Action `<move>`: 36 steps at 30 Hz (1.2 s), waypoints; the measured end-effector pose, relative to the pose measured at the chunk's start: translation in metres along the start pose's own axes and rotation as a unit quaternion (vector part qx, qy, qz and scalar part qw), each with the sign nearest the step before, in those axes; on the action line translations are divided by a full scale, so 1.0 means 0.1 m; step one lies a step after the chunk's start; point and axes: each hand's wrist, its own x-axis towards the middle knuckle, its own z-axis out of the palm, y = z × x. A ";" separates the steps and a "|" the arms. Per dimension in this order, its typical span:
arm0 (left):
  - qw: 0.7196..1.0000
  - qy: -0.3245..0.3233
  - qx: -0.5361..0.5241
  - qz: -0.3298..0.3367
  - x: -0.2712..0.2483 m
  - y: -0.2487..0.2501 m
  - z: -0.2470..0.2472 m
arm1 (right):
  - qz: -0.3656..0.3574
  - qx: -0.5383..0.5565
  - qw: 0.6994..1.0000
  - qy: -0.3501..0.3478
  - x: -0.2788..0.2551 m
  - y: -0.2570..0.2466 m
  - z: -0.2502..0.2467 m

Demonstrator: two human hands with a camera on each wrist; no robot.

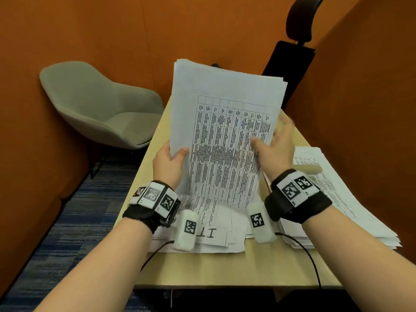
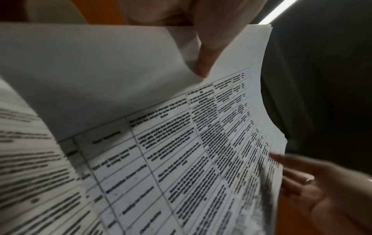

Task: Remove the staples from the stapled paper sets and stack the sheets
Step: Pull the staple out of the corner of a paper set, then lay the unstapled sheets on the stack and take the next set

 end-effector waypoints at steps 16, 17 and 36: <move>0.957 0.016 0.237 0.169 -0.12 0.43 0.20 | -0.548 -0.559 0.619 -0.067 -0.02 -0.71 0.25; 0.949 0.065 0.264 0.156 -0.11 0.43 0.18 | -0.521 -0.555 0.644 -0.077 0.03 -0.74 0.21; 0.989 -0.046 -0.130 -0.045 0.00 0.42 -0.01 | 0.113 0.052 0.971 -0.204 0.20 -0.10 -0.35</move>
